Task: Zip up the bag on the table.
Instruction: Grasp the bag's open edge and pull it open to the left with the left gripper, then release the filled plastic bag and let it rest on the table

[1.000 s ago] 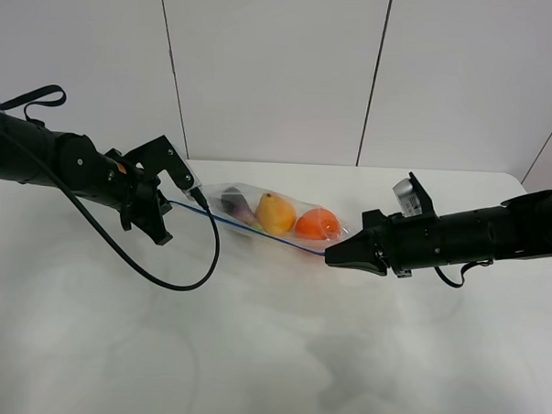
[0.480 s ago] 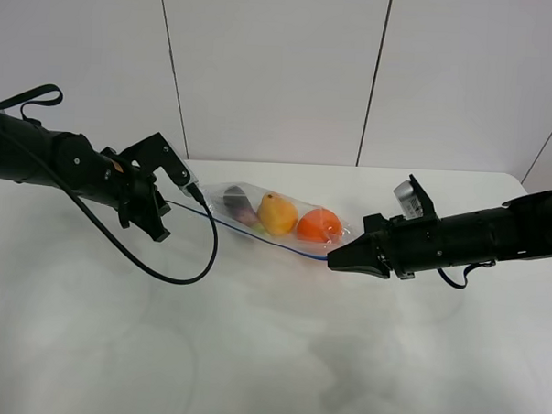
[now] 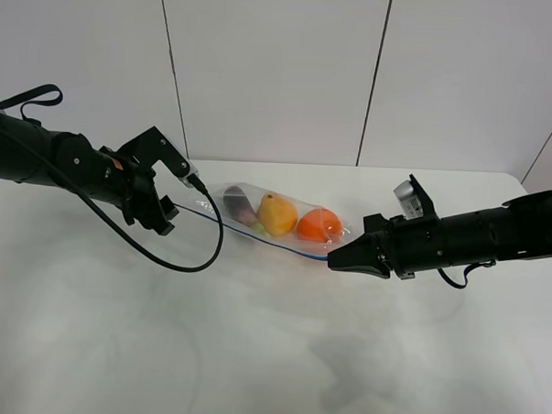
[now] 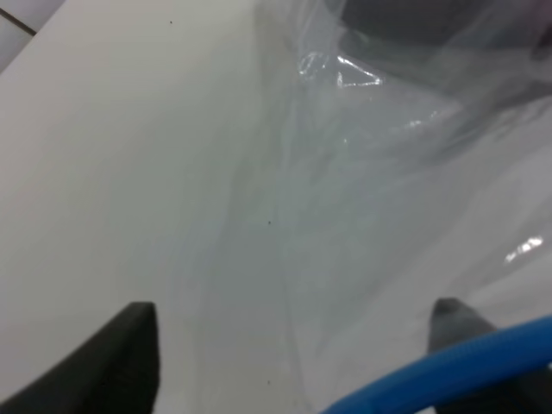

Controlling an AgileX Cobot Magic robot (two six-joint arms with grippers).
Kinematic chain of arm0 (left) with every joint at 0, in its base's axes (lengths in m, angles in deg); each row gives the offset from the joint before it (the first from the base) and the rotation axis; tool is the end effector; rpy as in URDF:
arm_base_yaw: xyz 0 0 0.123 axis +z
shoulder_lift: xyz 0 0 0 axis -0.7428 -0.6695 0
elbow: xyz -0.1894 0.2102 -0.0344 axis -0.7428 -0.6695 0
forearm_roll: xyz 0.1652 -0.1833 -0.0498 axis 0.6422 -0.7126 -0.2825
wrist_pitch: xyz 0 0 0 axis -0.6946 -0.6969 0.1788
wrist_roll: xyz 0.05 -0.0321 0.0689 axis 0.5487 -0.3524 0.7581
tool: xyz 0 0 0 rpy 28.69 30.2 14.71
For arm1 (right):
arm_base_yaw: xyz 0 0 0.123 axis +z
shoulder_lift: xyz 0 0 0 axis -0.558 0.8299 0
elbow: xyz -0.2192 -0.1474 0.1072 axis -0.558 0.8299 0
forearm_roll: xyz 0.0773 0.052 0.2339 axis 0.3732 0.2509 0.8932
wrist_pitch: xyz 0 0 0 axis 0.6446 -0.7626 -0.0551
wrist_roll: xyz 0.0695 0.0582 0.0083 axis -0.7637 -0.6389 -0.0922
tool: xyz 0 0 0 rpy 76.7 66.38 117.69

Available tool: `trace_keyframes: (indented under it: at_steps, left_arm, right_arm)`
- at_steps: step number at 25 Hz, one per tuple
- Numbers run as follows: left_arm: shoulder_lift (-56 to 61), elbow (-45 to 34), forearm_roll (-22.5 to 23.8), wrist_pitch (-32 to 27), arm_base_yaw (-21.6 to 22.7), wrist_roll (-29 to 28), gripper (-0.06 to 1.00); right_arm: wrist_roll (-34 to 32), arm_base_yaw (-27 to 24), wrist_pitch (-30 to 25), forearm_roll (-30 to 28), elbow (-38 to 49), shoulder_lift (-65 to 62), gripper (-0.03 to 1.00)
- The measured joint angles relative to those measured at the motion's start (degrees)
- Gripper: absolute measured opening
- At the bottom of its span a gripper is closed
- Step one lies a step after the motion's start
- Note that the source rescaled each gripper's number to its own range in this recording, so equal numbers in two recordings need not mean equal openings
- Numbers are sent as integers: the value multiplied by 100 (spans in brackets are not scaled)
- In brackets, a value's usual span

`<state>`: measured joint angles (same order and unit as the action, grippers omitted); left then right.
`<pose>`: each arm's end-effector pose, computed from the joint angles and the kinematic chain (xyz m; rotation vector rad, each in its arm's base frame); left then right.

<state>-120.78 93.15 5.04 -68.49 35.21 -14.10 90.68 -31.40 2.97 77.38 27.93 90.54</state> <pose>0.3652 -0.0829 0.1602 0.9733 2.1630 0.1900 0.2910 0.0873 0.1460 -0.1547 2.4839 1.3345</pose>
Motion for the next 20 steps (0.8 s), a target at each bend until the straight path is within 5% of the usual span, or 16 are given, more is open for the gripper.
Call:
trace_keyframes:
  at_steps: [8, 20]
  left_arm:
    - [0, 0, 0, 0, 48, -633, 99]
    - [0, 0, 3, -965, 982, -3386, 100]
  right_arm:
    - [0, 0, 2, -13, 0, 0, 0]
    - [7, -1, 74, -3, 5, 0, 0]
